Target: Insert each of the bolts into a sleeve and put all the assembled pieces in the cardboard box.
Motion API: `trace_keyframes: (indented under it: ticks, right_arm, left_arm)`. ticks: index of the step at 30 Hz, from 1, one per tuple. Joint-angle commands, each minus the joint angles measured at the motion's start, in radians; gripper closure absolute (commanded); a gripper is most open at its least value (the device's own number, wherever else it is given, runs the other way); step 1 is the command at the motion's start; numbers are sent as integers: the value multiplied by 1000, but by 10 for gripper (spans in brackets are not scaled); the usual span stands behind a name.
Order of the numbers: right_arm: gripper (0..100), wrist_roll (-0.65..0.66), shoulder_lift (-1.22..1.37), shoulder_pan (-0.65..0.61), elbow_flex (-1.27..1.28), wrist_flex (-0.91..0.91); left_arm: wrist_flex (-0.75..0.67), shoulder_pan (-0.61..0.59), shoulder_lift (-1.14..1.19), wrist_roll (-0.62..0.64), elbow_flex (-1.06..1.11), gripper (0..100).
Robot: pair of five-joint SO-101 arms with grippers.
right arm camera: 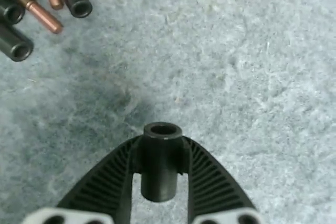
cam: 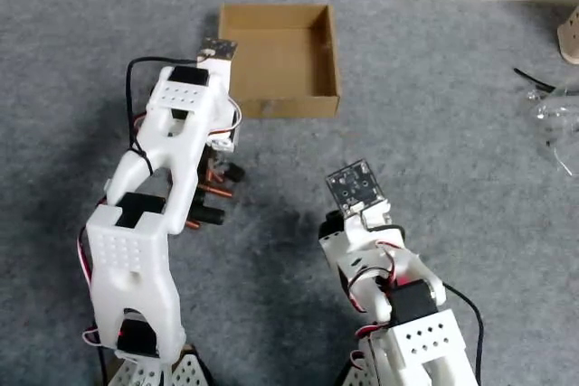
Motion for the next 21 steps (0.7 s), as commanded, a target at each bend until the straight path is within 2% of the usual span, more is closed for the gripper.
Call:
trace_keyframes:
  ticks: [1, 21]
  right_arm:
    - [994, -2, 7, 12, -7, -36]
    - [994, -5, 7, 12, -7, -36]
  left_arm:
    - [3, -21, 2, 9, 27, 877]
    - [3, -50, 2, 52, 42, 880]
